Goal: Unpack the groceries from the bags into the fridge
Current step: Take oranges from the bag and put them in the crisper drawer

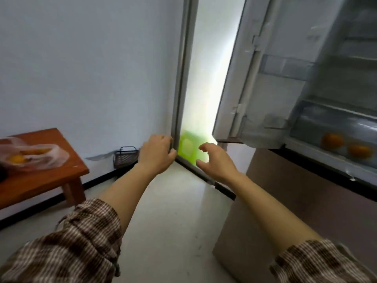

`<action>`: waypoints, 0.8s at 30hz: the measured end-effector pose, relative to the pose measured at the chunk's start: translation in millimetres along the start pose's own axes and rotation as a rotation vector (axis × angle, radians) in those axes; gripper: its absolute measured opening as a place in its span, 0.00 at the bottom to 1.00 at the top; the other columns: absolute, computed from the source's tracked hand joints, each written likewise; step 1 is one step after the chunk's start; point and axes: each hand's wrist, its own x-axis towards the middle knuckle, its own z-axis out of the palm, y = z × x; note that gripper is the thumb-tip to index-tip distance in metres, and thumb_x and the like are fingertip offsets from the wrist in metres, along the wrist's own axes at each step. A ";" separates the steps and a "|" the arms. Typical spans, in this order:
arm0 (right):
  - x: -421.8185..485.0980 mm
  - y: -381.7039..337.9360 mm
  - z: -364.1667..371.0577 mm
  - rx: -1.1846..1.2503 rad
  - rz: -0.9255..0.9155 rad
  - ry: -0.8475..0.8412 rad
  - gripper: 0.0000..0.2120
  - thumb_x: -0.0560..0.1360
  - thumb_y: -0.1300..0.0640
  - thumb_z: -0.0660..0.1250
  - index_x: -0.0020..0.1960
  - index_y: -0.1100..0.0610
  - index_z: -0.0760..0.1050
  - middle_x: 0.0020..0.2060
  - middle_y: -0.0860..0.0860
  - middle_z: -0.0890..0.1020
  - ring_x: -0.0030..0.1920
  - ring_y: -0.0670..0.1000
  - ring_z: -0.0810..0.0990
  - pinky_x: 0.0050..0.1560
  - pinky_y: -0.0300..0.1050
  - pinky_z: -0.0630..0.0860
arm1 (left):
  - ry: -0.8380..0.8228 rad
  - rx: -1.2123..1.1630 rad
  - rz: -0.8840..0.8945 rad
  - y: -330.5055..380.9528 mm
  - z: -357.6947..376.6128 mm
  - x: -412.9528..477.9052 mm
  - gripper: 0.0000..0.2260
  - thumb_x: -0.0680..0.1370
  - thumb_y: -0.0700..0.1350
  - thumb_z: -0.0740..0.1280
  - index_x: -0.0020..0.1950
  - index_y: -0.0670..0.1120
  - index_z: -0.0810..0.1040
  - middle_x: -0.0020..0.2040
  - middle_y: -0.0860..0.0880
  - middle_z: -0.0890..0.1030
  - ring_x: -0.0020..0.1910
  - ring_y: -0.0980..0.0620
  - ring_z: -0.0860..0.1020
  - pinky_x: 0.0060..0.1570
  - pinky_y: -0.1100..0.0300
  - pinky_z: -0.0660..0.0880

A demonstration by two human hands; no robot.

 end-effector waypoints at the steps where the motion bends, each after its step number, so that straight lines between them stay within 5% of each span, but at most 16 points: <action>1: 9.2 -21.8 19.7 0.012 -0.018 -0.027 0.22 0.74 0.53 0.67 0.66 0.58 0.71 0.62 0.55 0.76 0.63 0.56 0.73 0.62 0.51 0.71 | -0.013 0.023 -0.041 -29.9 -8.3 -4.9 0.16 0.77 0.49 0.63 0.62 0.45 0.75 0.61 0.45 0.77 0.62 0.43 0.71 0.56 0.50 0.69; 6: 66.0 -140.5 116.9 0.026 -0.112 -0.097 0.19 0.73 0.51 0.67 0.61 0.57 0.73 0.56 0.55 0.77 0.59 0.59 0.74 0.57 0.54 0.72 | -0.039 0.132 -0.175 -185.0 -55.7 -26.2 0.18 0.77 0.50 0.62 0.65 0.45 0.73 0.64 0.45 0.75 0.63 0.44 0.70 0.58 0.49 0.70; 13: 115.7 -292.9 240.2 0.021 -0.137 -0.246 0.23 0.74 0.46 0.64 0.66 0.55 0.69 0.61 0.53 0.74 0.63 0.57 0.69 0.61 0.56 0.70 | -0.118 0.230 -0.398 -379.2 -119.5 -56.7 0.21 0.78 0.53 0.61 0.68 0.46 0.71 0.67 0.45 0.73 0.64 0.45 0.71 0.58 0.49 0.71; 24: 198.4 -413.7 345.8 0.034 -0.217 -0.438 0.25 0.75 0.48 0.64 0.70 0.54 0.66 0.66 0.53 0.71 0.68 0.56 0.66 0.69 0.61 0.62 | -0.180 0.194 -0.562 -538.2 -127.5 -57.3 0.22 0.78 0.54 0.61 0.71 0.48 0.68 0.69 0.47 0.70 0.67 0.46 0.68 0.60 0.50 0.72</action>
